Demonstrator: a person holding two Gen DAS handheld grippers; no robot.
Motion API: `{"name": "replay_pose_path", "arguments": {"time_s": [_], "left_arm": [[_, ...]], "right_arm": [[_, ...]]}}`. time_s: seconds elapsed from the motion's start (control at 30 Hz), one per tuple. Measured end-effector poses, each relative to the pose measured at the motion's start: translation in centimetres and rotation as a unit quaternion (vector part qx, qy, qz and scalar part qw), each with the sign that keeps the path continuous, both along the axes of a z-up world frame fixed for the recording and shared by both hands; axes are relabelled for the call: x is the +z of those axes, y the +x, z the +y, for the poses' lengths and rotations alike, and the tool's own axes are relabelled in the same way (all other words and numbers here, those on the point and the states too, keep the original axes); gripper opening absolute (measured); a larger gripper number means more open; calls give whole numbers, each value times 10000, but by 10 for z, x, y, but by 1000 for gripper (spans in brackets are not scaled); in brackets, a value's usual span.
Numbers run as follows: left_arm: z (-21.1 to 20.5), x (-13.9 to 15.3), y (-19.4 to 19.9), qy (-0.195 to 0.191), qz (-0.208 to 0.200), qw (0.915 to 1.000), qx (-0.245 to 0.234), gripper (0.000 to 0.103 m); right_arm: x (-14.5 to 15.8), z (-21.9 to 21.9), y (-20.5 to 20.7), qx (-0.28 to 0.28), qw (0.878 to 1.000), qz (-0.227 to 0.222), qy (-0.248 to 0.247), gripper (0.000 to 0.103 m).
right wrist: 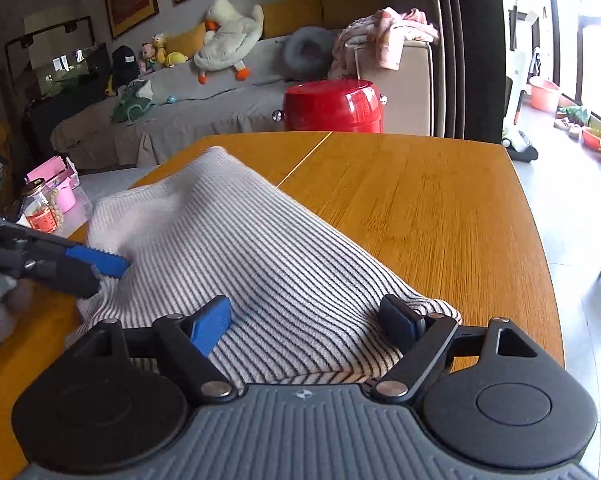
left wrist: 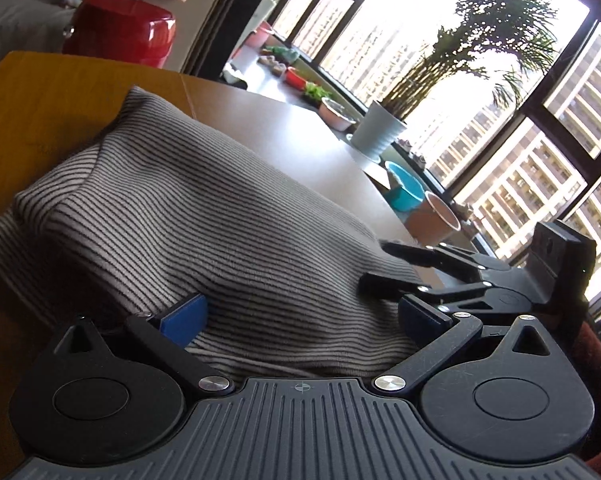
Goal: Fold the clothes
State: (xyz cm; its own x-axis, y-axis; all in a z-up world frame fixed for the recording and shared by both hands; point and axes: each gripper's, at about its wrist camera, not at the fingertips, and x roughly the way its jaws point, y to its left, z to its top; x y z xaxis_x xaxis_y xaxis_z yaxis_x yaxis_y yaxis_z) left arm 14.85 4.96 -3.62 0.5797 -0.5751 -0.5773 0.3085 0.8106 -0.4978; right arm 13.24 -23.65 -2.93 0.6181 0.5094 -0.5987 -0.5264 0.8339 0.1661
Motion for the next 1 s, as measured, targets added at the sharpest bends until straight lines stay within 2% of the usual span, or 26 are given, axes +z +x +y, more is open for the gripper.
{"name": "replay_pose_path", "arguments": {"time_s": [0.13,0.27,0.43,0.63,0.7,0.77,0.9,0.93,1.0], "left_arm": [[4,-5,15,-26,-9,10000,64,103],[1,-8,32,-4,-127,9998,170,103],[-1,-10,40,106,-240,9995,182,103],[13,-14,32,-146,-110,9997,130,103],[10,-13,31,-42,-156,9998,98,103],[4,-12,29,165,-217,9996,53,103],[-4,-12,26,471,-352,9983,-46,103],[-5,-12,24,499,-386,9980,-54,103],[-6,-12,23,526,-430,9977,-42,103]], "right_arm": [[2,-3,-26,287,9995,86,-28,86],[5,9,-53,626,9978,208,62,96],[14,34,-75,1089,9939,-33,-196,100],[23,31,-49,897,9954,40,325,103],[24,30,-41,804,9954,97,519,103],[9,30,-29,556,9944,309,844,103],[-9,20,-15,34,9840,541,1696,103],[-12,17,-14,-31,9816,592,1813,103],[-12,15,-17,49,9830,602,1735,103]]}}
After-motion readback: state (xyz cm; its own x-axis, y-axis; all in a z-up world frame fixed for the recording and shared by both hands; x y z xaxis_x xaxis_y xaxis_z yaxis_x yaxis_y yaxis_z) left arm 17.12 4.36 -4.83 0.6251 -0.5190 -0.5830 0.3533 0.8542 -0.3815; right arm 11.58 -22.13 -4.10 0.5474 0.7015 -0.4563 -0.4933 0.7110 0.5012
